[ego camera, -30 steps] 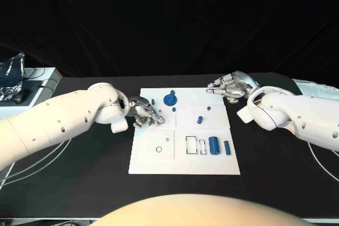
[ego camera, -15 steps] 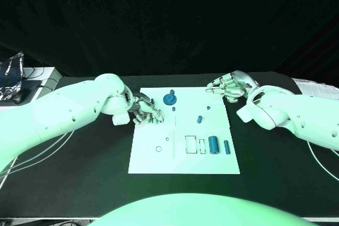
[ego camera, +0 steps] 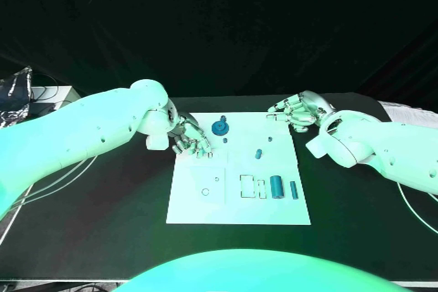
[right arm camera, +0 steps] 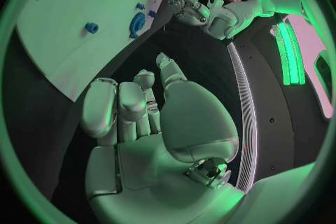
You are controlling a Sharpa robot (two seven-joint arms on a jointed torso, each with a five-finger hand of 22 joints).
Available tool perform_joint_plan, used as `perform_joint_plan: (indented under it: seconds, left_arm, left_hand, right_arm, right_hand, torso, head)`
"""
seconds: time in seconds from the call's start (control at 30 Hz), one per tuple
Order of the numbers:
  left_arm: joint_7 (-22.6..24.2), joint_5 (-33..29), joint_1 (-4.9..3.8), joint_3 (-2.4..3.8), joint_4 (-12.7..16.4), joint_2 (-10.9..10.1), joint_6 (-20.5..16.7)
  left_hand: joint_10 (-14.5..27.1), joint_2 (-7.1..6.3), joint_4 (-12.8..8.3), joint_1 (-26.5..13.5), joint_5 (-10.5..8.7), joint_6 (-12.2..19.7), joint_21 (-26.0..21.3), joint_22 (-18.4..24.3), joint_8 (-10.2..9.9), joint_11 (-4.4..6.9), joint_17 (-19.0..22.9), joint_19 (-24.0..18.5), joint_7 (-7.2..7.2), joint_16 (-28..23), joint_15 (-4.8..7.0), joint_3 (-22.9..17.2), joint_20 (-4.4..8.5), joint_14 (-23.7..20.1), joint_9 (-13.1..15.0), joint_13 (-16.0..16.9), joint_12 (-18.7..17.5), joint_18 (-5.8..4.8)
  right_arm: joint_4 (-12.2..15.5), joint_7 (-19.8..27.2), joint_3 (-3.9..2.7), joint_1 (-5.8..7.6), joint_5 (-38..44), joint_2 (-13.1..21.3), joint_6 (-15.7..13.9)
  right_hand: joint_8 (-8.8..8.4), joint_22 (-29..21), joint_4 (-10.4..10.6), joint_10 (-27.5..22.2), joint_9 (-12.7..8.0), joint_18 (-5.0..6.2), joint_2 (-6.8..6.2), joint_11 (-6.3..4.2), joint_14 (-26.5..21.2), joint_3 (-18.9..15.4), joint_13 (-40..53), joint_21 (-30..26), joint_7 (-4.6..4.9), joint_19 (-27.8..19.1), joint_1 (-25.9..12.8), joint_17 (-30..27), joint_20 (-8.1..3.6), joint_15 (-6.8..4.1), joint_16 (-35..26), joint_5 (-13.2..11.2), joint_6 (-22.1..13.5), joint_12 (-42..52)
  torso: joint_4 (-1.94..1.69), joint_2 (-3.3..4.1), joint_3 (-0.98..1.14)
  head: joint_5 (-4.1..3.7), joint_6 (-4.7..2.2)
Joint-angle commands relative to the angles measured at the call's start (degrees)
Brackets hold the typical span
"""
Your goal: Assemble the parts on the task board
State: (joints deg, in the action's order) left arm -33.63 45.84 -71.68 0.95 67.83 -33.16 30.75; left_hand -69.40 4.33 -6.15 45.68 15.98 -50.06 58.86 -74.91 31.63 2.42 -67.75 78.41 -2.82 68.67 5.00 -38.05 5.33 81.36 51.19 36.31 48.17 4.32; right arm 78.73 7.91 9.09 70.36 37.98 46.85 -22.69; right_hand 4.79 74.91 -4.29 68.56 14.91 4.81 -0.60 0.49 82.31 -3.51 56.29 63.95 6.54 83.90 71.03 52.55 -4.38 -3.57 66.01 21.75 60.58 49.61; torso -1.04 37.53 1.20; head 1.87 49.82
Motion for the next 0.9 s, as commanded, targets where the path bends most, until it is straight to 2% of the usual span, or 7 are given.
perform_joint_plan:
  seconds: [0.03,0.37,0.7,0.9]
  left_arm:
    - [-1.67,-0.52,-0.46,-0.28,-0.39,0.68,4.38]
    - [-2.51,-0.37,-1.58,-1.74,-2.27,2.96,6.24]
    - [-3.36,1.16,-1.87,-3.1,-3.59,5.36,5.82]
    - [-4.09,1.25,-1.92,-3.63,-4.6,6.58,6.59]
  left_hand:
    - [0.49,0.49,-3.79,-1.13,-0.12,-0.39,-0.24,-5.6,0.75,0.17,0.07,-0.2,0.91,-0.15,-0.04,-8.28,0.27,0.02,1.65,-0.05,0.35,-0.24]
    - [1.05,0.63,-3.07,-4.6,-0.19,0.5,-0.17,-5.7,2.89,0.26,-0.06,-0.19,1.15,-0.15,0.12,-11.85,0.47,-0.07,4.97,-0.34,1.33,-0.27]
    - [0.99,0.75,-3.81,-4.59,-0.05,0.43,0.2,-5.83,2.85,0.28,-0.18,-0.1,1.14,0.01,0.16,-12.26,0.48,0.01,4.97,-0.49,1.47,-0.31]
    - [0.81,0.87,-3.97,-4.49,-0.07,0.26,0.57,-5.92,2.65,0.28,-0.33,0.07,1.09,0.18,0.16,-12.19,0.49,0.13,4.87,-0.6,1.46,-0.31]
  right_arm:
    - [0.02,0.46,-0.02,-0.02,0.52,-0.07,0.68]
    - [-0.06,0.49,-0.02,-0.02,0.52,-0.19,0.76]
    - [-0.08,0.49,-0.02,-0.02,0.54,-0.33,0.86]
    - [-0.09,0.51,-0.02,-0.02,0.54,-0.39,0.87]
  right_hand:
    - [-0.38,8.92,-0.28,0.11,-0.08,0.06,-0.01,-0.3,0.12,0.04,0.04,0.15,0.1,4.43,0.6,0.08,-0.29,-0.32,-0.33,0.3,0.08,-0.28]
    - [-0.39,8.93,-0.47,0.08,-0.13,0.05,0.03,-0.31,0.12,0.07,0.0,0.17,0.11,4.43,0.55,0.1,-0.3,-0.34,-0.33,0.82,0.13,-0.36]
    - [-0.4,8.93,-0.58,0.08,-0.17,0.05,0.06,-0.31,0.11,0.08,0.01,0.14,0.1,4.42,0.54,0.05,-0.3,-0.33,-0.37,0.96,0.14,-0.36]
    - [-0.4,8.93,-0.58,0.08,-0.17,0.05,0.06,-0.31,0.11,0.08,0.01,0.14,0.1,4.42,0.54,0.05,-0.3,-0.33,-0.37,0.96,0.14,-0.36]
  torso:
    - [0.0,0.01,0.02]
    - [-0.01,-0.01,0.0]
    - [0.03,0.03,-0.03]
    - [-0.01,0.02,0.02]
  head:
    - [0.05,0.03]
    - [0.16,-0.1]
    - [0.14,-0.09]
    - [0.2,0.0]
